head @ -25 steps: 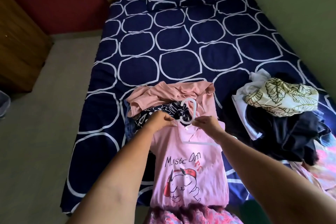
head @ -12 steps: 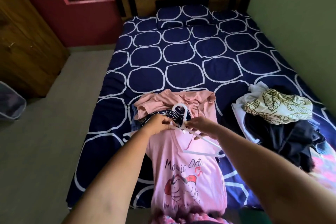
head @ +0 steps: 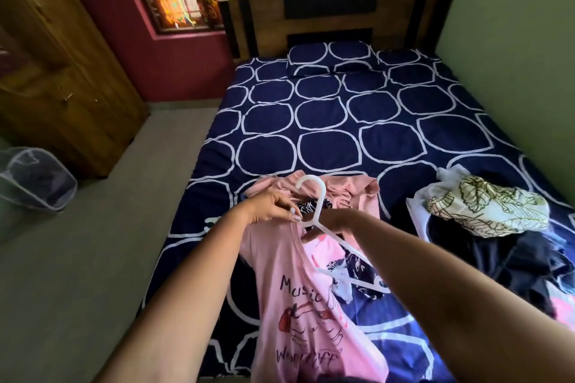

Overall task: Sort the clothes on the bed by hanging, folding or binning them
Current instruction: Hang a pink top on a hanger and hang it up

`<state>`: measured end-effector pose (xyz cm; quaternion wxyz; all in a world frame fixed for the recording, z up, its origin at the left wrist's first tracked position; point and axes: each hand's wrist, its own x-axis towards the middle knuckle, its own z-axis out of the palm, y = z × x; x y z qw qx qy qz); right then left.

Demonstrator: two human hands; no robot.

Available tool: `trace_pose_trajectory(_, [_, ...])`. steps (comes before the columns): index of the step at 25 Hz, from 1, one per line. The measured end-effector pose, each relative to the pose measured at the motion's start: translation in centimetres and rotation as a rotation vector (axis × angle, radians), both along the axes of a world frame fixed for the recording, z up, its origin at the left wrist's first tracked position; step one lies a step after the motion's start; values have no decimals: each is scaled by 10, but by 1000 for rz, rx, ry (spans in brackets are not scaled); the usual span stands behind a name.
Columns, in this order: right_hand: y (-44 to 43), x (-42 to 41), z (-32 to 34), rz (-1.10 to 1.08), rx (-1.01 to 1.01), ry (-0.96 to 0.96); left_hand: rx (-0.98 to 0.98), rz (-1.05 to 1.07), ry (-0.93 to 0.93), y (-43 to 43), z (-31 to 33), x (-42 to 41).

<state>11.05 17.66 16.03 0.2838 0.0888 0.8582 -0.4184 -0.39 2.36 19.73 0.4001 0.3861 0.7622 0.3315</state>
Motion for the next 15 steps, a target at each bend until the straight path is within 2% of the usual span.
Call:
trace_pose_trajectory(4, [-2, -6, -7, 77, 142, -37, 76, 9, -1, -18, 12, -4])
trace_pose_trajectory(8, [18, 2, -21, 17, 351, -25, 157, 227, -52, -49, 17, -18])
trace_pose_trajectory(12, [36, 17, -30, -214, 613, 73, 148, 312, -33, -70, 14, -30])
trace_pose_trajectory(15, [44, 28, -27, -400, 767, 38, 150, 344, 57, -73, 11, -36])
